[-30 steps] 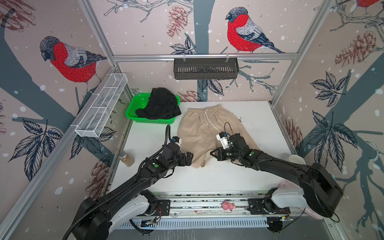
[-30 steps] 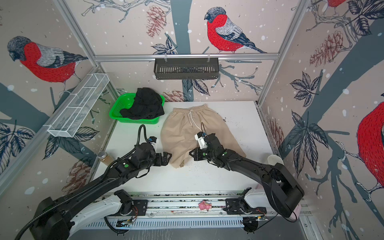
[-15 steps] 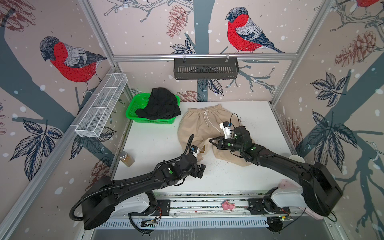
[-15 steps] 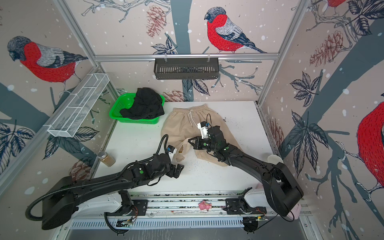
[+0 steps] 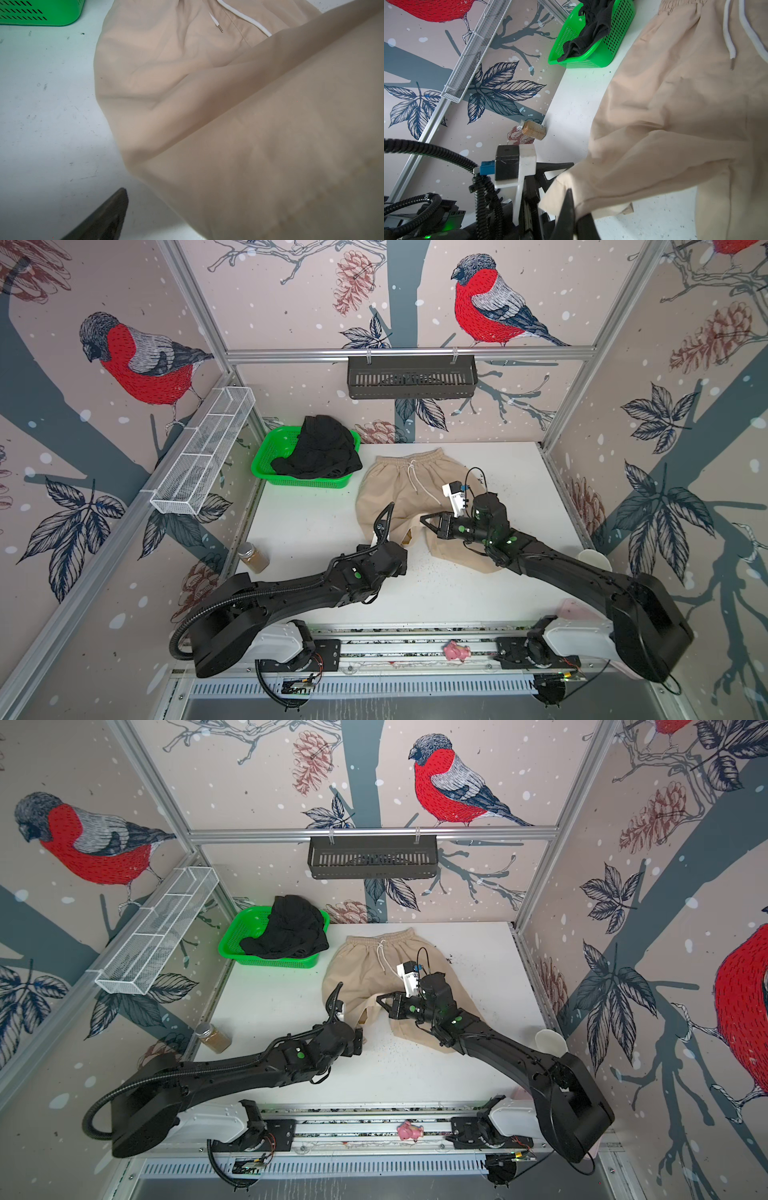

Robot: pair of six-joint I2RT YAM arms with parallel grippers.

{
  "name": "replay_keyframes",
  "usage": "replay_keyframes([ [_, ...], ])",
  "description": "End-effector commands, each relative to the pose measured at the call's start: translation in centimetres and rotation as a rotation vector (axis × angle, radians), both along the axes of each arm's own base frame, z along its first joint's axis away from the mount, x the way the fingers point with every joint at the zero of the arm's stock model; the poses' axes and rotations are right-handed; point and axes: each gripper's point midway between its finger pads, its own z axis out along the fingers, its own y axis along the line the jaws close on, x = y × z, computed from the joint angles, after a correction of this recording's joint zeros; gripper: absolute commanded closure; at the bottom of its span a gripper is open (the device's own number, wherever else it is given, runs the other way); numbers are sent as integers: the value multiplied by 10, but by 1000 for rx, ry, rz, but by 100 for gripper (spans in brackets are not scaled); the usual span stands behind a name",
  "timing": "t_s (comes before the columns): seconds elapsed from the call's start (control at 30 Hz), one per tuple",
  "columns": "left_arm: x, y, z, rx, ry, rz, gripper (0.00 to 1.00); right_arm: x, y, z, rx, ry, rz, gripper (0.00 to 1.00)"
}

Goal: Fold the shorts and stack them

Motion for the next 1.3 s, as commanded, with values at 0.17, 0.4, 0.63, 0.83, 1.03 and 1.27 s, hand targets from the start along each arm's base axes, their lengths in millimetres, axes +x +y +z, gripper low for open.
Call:
replay_keyframes([
  [0.17, -12, 21, -20, 177, 130, 36, 57, 7, -12, 6, 25, -38, -20, 99],
  [0.4, -13, 23, -35, 196, 157, 54, 21, 10, -15, 9, 27, -45, -25, 99],
  [0.63, -12, 15, -48, 156, 164, 50, 8, 13, -19, 6, 19, -44, -31, 99],
  [0.83, -11, 26, -54, 164, 181, 84, 38, 8, -22, 15, 29, -69, -27, 99],
  [1.03, -12, 45, -36, 157, 187, 92, 97, 6, -26, 7, 0, -57, -28, 99],
  [1.27, -34, 51, -27, 272, 353, 34, 100, -13, -36, -21, -100, 27, -2, 99],
])
